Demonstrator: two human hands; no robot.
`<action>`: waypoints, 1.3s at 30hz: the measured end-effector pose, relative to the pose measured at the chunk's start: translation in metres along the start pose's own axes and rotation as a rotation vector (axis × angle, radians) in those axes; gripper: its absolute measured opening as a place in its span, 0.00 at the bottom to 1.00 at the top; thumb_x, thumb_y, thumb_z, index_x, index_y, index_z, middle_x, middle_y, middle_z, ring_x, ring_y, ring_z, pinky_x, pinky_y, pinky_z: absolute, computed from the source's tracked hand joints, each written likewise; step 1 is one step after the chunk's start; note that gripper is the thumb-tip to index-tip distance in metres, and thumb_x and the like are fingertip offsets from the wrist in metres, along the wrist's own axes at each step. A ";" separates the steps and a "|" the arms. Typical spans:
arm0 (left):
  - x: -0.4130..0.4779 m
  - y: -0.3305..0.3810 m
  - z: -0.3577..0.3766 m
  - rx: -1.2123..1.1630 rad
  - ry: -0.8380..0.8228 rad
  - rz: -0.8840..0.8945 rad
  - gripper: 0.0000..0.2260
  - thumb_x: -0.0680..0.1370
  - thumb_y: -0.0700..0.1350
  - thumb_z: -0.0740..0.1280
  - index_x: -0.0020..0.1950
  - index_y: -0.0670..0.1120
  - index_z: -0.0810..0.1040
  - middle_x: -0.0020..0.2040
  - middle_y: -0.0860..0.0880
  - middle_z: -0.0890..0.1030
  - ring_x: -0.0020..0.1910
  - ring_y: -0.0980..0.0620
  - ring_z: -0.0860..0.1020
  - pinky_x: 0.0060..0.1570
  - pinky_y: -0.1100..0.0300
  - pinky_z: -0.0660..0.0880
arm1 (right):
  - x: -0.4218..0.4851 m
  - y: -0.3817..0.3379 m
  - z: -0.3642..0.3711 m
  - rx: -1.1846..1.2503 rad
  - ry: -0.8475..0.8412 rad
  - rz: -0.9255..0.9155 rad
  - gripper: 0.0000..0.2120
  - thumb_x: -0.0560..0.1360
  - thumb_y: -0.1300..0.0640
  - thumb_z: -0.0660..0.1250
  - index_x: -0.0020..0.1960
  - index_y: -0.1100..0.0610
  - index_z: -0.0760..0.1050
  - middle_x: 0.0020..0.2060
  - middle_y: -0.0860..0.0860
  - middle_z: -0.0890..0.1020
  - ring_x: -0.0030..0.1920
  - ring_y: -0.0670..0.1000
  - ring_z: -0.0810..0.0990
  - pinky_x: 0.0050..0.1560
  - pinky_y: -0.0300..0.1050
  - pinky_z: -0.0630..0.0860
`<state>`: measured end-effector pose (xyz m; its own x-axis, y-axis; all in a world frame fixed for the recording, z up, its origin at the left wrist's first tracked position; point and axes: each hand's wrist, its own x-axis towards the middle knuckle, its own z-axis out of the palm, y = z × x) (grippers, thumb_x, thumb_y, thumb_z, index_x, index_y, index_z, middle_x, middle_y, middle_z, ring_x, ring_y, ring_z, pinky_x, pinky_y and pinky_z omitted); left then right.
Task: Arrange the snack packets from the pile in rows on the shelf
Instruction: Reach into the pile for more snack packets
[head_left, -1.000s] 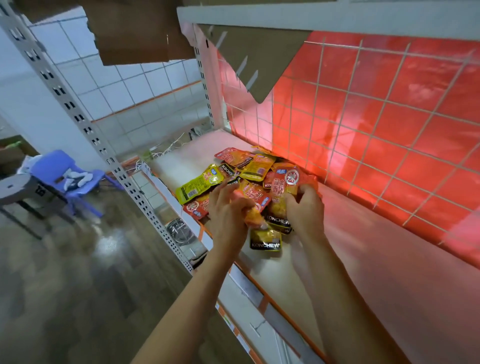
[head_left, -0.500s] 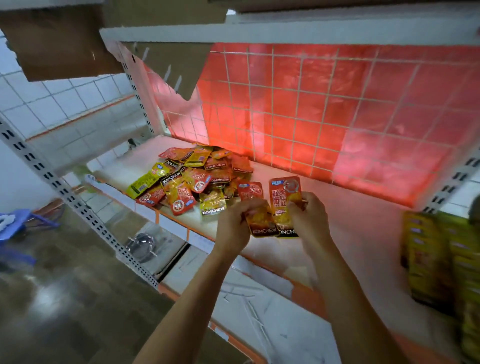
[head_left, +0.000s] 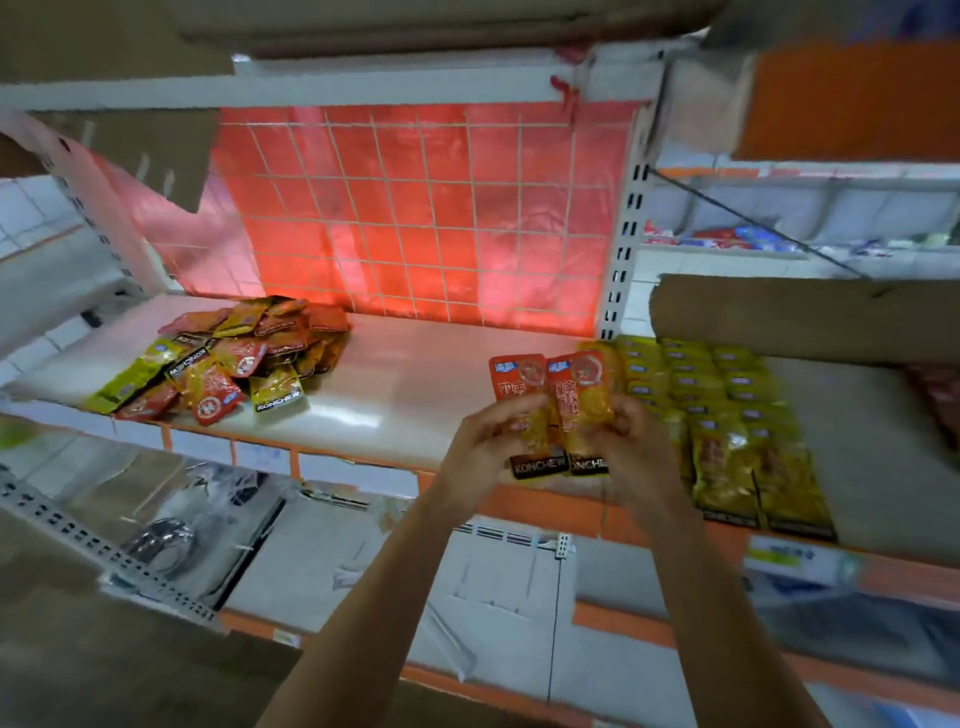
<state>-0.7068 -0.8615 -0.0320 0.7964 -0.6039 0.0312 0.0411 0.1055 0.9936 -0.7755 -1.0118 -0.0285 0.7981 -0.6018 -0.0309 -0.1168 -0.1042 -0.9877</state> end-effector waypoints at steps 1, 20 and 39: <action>0.002 0.000 0.012 0.043 0.007 0.016 0.20 0.73 0.28 0.63 0.58 0.48 0.81 0.53 0.52 0.83 0.55 0.50 0.81 0.52 0.57 0.78 | -0.003 0.000 -0.012 0.007 0.035 -0.010 0.13 0.68 0.66 0.69 0.47 0.50 0.78 0.42 0.49 0.84 0.43 0.49 0.82 0.49 0.49 0.77; 0.078 -0.040 0.293 0.334 -0.061 -0.023 0.09 0.73 0.43 0.74 0.50 0.52 0.79 0.44 0.57 0.82 0.44 0.59 0.81 0.42 0.67 0.76 | 0.030 0.044 -0.280 0.115 0.362 -0.021 0.07 0.65 0.62 0.70 0.43 0.57 0.77 0.38 0.55 0.81 0.40 0.54 0.77 0.43 0.55 0.74; 0.138 -0.089 0.436 0.566 -0.028 -0.162 0.10 0.73 0.52 0.73 0.49 0.50 0.78 0.46 0.53 0.82 0.47 0.55 0.80 0.49 0.57 0.78 | 0.065 0.093 -0.444 -0.178 0.531 0.060 0.02 0.74 0.59 0.66 0.47 0.56 0.76 0.34 0.51 0.77 0.32 0.49 0.72 0.32 0.43 0.69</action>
<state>-0.8633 -1.2987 -0.0689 0.7904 -0.5984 -0.1308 -0.1732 -0.4232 0.8893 -0.9970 -1.4122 -0.0543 0.3850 -0.9220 0.0406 -0.2877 -0.1617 -0.9440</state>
